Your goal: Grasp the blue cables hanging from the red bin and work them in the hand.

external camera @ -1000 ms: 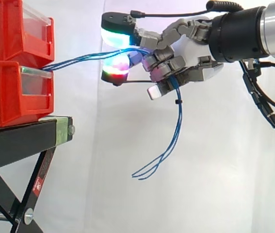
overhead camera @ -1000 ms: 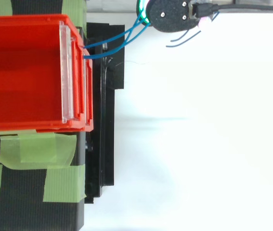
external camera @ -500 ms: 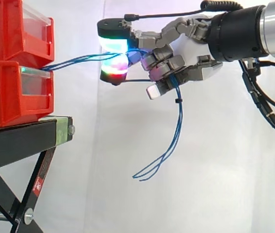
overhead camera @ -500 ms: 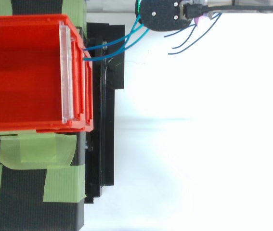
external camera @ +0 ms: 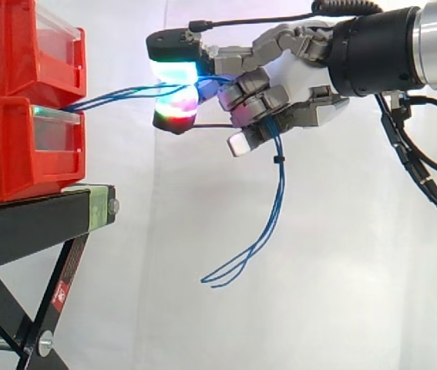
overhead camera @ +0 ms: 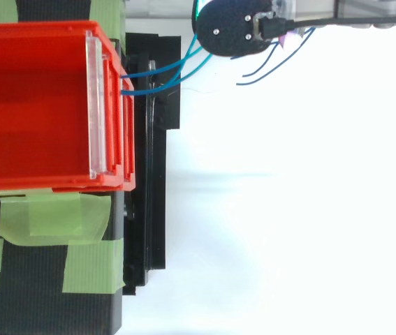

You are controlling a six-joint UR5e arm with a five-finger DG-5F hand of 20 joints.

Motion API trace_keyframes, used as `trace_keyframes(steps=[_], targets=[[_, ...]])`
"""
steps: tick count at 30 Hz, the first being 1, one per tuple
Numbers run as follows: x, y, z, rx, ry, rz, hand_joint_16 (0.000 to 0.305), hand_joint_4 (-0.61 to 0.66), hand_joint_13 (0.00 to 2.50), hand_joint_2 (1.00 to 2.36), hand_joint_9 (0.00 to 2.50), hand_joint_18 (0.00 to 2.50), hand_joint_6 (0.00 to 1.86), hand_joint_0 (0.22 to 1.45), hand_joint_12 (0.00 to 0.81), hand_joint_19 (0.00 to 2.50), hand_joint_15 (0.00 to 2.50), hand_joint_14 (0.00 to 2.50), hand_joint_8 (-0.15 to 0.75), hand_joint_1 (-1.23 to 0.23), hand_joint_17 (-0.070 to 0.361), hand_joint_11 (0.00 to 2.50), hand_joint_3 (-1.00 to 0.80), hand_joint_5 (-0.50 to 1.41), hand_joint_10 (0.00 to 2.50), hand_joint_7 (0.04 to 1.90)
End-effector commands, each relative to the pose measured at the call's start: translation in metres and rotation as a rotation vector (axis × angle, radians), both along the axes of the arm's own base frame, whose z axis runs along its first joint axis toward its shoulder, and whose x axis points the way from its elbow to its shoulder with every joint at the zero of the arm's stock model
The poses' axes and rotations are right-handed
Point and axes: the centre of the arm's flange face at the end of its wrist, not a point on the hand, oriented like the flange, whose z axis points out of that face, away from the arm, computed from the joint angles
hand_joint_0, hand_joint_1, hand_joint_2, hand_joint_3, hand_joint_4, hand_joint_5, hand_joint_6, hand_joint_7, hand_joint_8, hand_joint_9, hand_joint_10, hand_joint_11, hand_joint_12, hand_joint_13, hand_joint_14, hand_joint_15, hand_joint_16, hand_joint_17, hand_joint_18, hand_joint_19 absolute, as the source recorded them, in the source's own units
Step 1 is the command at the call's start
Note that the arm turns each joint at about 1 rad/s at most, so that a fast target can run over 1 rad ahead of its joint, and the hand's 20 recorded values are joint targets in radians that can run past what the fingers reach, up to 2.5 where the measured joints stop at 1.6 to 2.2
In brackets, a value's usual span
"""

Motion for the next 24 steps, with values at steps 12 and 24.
trace_keyframes(steps=[12,24], targets=[[0.001,0.000,0.006,-0.003,0.030,0.030,0.054,0.31,1.13,1.02,0.72,1.30,0.60,0.92,0.530,0.53,1.69,2.50,0.407,-0.70,0.121,2.46,-0.26,0.18,2.50,1.16],[-0.004,0.002,0.023,-0.002,0.014,0.068,0.074,0.37,1.17,1.00,0.71,1.38,0.53,0.90,0.562,0.18,1.59,2.50,0.454,-0.58,0.167,2.37,-0.14,0.24,2.50,1.14]])
